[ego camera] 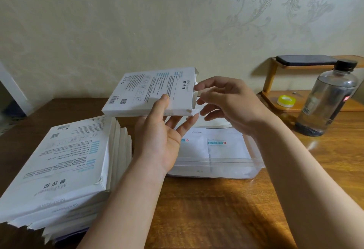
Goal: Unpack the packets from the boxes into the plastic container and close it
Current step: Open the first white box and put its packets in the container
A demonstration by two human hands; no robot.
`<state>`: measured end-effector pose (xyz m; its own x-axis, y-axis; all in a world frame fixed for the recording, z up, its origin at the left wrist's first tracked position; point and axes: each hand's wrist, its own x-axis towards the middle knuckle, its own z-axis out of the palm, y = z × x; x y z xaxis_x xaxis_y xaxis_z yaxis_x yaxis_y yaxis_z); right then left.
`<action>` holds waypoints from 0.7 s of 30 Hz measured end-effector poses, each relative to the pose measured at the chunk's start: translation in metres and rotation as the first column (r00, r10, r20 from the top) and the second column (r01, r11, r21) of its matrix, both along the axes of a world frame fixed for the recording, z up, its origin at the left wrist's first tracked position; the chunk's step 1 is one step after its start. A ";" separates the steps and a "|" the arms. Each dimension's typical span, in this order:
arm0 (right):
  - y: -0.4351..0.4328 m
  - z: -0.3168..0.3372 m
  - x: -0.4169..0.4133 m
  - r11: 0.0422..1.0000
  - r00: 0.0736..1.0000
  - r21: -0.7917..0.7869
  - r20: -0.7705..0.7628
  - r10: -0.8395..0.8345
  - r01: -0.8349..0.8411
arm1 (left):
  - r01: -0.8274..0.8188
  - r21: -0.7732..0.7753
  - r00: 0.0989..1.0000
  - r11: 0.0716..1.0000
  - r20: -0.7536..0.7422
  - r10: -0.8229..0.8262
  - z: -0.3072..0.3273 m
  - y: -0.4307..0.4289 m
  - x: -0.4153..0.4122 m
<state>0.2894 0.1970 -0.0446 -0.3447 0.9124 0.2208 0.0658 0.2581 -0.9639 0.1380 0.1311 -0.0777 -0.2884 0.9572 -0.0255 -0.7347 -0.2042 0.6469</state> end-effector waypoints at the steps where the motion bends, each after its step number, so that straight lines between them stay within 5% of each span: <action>1: 0.000 -0.001 0.000 0.999 0.999 -0.012 -0.006 0.039 -0.039 | 0.004 0.001 1.000 1.000 -0.009 -0.004 0.000 0.000 0.000; 7: -0.003 -0.006 0.003 0.977 0.956 0.035 0.216 0.200 -0.212 | 0.039 0.002 0.998 0.999 -0.041 -0.039 0.000 0.000 0.000; 14: 0.000 -0.008 -0.002 0.941 0.882 0.319 0.469 -0.049 -0.117 | 0.053 -0.023 0.998 0.998 -0.021 -0.054 0.002 -0.002 0.000; 21: 0.005 -0.002 0.011 0.877 0.945 0.480 0.299 -0.135 -0.027 | 0.029 -0.058 0.999 0.998 0.020 -0.028 0.004 -0.002 0.002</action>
<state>0.3007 0.2022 -0.0471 -0.4222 0.7445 0.5171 0.3701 0.6624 -0.6514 0.1397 0.1292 -0.0741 -0.2597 0.9618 -0.0867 -0.7520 -0.1451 0.6429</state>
